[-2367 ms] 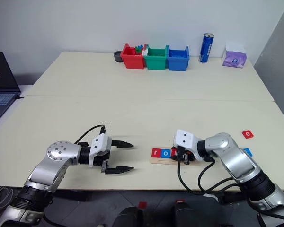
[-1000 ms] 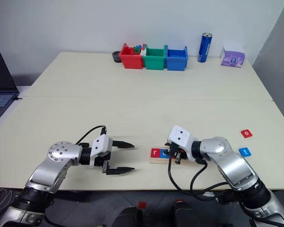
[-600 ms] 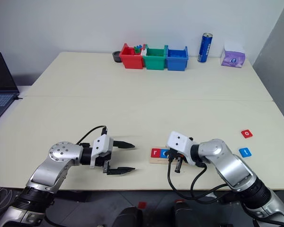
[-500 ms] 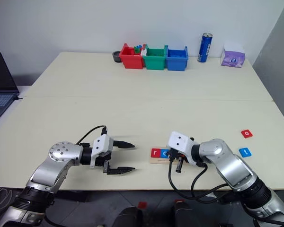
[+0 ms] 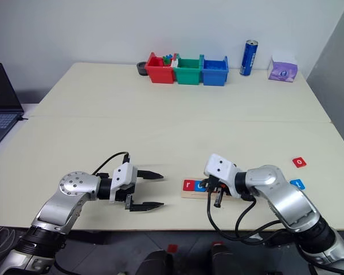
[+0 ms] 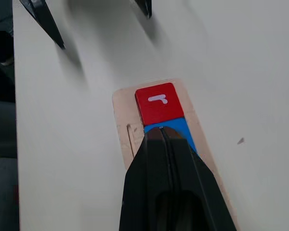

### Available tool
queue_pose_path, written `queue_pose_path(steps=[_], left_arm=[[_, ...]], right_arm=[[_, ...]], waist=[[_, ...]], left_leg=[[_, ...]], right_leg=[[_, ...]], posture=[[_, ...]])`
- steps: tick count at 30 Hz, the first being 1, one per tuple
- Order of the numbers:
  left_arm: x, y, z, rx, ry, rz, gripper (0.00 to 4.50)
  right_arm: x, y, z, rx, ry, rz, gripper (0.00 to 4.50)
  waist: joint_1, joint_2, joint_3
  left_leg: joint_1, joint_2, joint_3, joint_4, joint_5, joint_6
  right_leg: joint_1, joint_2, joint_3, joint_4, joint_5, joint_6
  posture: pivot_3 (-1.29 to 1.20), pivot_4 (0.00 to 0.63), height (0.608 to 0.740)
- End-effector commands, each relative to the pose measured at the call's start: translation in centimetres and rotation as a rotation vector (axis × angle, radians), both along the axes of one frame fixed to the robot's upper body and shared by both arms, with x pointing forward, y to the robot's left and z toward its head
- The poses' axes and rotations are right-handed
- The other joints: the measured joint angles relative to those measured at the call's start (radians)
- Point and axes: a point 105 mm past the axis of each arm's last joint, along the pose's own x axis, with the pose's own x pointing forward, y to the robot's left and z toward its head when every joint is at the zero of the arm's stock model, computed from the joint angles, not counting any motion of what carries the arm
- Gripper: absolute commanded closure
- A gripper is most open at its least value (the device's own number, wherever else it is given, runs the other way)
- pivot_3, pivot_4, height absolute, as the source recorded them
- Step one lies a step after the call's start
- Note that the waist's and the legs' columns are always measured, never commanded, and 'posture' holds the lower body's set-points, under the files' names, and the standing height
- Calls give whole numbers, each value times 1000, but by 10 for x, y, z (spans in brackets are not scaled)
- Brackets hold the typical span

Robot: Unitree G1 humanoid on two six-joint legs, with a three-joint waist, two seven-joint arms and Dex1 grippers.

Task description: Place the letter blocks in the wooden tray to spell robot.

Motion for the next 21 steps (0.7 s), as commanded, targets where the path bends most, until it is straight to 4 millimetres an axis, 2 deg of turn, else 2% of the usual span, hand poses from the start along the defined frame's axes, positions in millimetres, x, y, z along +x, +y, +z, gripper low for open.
queue_pose_path(steps=[1, 4, 9, 15, 21], left_arm=[[-1, -2, 7, -7, -25, -11, 0], [-1, -1, 6, -5, -22, -10, 0], [0, -1, 5, -2, -23, -8, 0], [0, 0, 5, -2, -28, -6, 0], [-1, 0, 5, -4, -28, -4, 0]], right_arm=[[-4, -19, 2, -51, -26, -15, 4488], [-3, -31, -4, -100, -32, -32, 4488], [5, -40, -13, -153, -47, -49, 4488], [13, -41, -22, -182, -53, -38, 4488], [16, -31, -19, -151, -61, -15, 4488]], waist=[[4, 0, 0], [2, 0, 0], [-2, 0, 0], [-1, 0, 0], [-1, 0, 0]], left_leg=[[0, 0, 0, 0, 0, 0], [0, 0, 1, 0, 0, 0], [1, 1, 1, 0, 0, 0], [0, 0, 1, 0, 0, 0], [0, 1, 1, 0, 0, 0]], right_leg=[[0, 0, -1, 0, 0, 0], [0, 0, 0, 0, -2, 3], [0, 0, 0, 0, -2, 4], [0, 0, 1, 0, -2, 3], [0, 0, 0, 0, -2, 3]], posture=[[0, 150, 740], [0, 150, 740], [0, 150, 740], [0, 150, 740], [0, 150, 740]])
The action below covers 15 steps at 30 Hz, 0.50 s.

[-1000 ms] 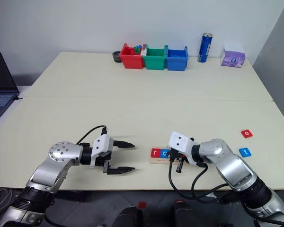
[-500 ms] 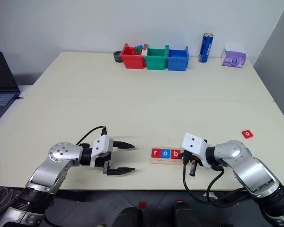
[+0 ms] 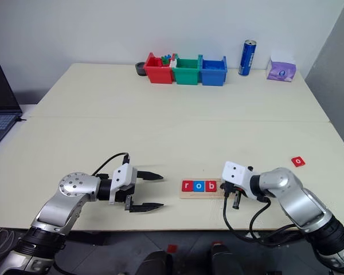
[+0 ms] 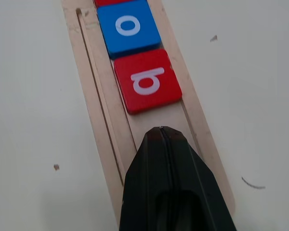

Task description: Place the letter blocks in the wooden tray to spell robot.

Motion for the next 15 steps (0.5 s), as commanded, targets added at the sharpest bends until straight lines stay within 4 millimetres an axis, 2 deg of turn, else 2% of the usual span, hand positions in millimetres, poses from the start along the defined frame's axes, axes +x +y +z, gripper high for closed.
queue_pose_path(steps=[1, 15], left_arm=[[0, -1, 7, -5, -33, -6, 0], [0, -5, 8, -7, -33, -9, 0]], right_arm=[[1, 7, 9, 14, -35, 34, 4488], [3, 16, 13, 34, -60, 50, 4488]], waist=[[1, 0, 0], [1, 0, 0]], left_leg=[[0, 0, 0, 0, 0, 0], [0, 0, 0, 0, 0, 0]], right_leg=[[0, 0, 0, 0, 0, 0], [0, 0, 0, 0, 0, 0]], posture=[[0, 150, 740], [0, 150, 740]])
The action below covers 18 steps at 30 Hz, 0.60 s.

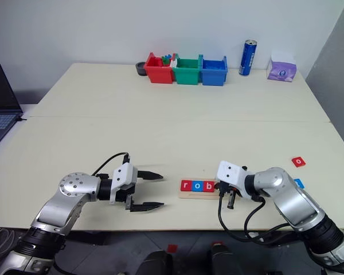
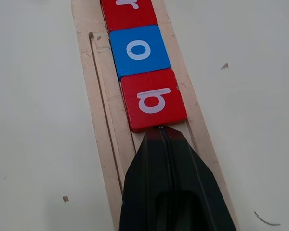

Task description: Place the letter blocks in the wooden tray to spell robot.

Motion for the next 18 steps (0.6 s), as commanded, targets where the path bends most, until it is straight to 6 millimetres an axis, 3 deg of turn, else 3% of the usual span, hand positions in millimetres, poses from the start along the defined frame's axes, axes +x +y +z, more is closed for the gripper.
queue_pose_path(steps=[1, 5, 8, 11, 16, 18], left_arm=[[-1, -4, 8, -8, -37, -26, 0], [-2, -3, 5, -10, -32, -27, 0], [-2, -3, 3, -13, -32, -26, 0], [-3, -4, 2, -21, -32, -23, 0], [-4, -9, 3, -41, -25, -31, 0], [-3, -11, 4, -47, -24, -40, 0]], right_arm=[[5, 2, 13, -1, -74, 17, 4488], [10, -13, 28, 24, -105, -50, 4488], [14, -31, 45, 106, -139, -169, 3897], [22, -56, 60, 241, -167, -368, 2863], [28, -127, 61, 287, -283, -731, 1043], [37, -171, 61, 278, -359, -939, 372]], waist=[[0, 0, 0], [0, 0, 0], [1, 0, 0], [2, 0, 0], [4, 0, 0], [2, 0, 0]], left_leg=[[0, 0, 0, 0, 0, 0], [0, 0, 0, 0, 0, 0], [0, 0, 0, 0, 0, 0], [0, 0, 0, 0, 0, 0], [-1, -1, 1, 0, 0, 0], [0, -1, 1, 0, 0, 0]], right_leg=[[0, 0, 0, 0, 0, 0], [0, 0, 0, 0, 0, 0], [0, 0, 0, 0, 0, -1], [0, 0, 0, 0, 1, -2], [0, 0, 0, 0, 2, -3], [0, 0, 1, 0, 2, -3]], posture=[[0, 150, 740], [0, 150, 740], [0, 150, 740], [0, 150, 740], [0, 150, 740], [0, 150, 740]])
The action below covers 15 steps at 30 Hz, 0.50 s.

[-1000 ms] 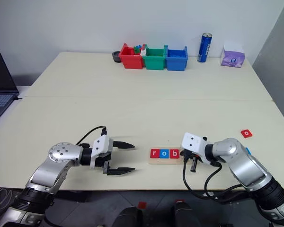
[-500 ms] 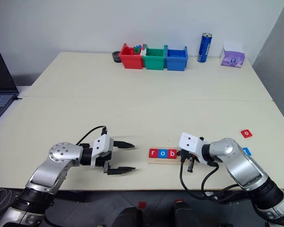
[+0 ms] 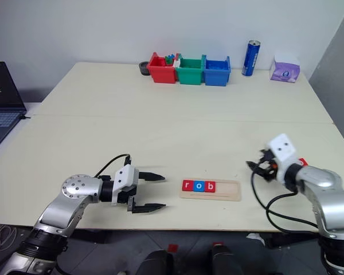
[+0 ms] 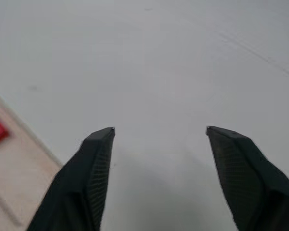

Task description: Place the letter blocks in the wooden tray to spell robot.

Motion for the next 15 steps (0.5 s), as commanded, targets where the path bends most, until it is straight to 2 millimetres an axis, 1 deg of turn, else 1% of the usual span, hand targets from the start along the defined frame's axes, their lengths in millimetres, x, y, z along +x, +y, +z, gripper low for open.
queue_pose_path(steps=[1, 4, 8, 12, 15], left_arm=[[0, -8, 8, -28, -25, -34, 0], [2, -10, 9, -28, -27, -45, 0], [4, -14, 12, -27, -30, -63, 0], [5, -15, 12, -25, -30, -66, 0], [5, -14, 13, -24, -32, -64, 0]], right_arm=[[10, -63, 13, -4, -107, -295, 20], [17, -83, 5, 28, -78, -353, 20], [31, -113, -13, 13, -1, -408, 20], [40, -124, -21, 30, 40, -412, 20], [43, -126, -30, 50, 94, -403, 20]], waist=[[-1, 0, 0], [-4, 0, 0], [-10, 1, 0], [-11, 1, 0], [-13, 1, 0]], left_leg=[[0, 0, 1, 0, 0, 0], [1, 0, 2, 0, 0, 0], [3, 0, 4, 0, 0, 0], [3, 0, 5, -1, 0, 0], [3, 0, 5, -1, 0, 0]], right_leg=[[0, 0, 1, 0, 0, 0], [0, 0, 2, 0, 0, 0], [0, 2, 4, 1, 0, 0], [0, 2, 4, 0, 1, -1], [0, 2, 5, 0, 1, -1]], posture=[[0, 150, 740], [0, 150, 740], [0, 150, 740], [0, 150, 740], [0, 150, 740]])
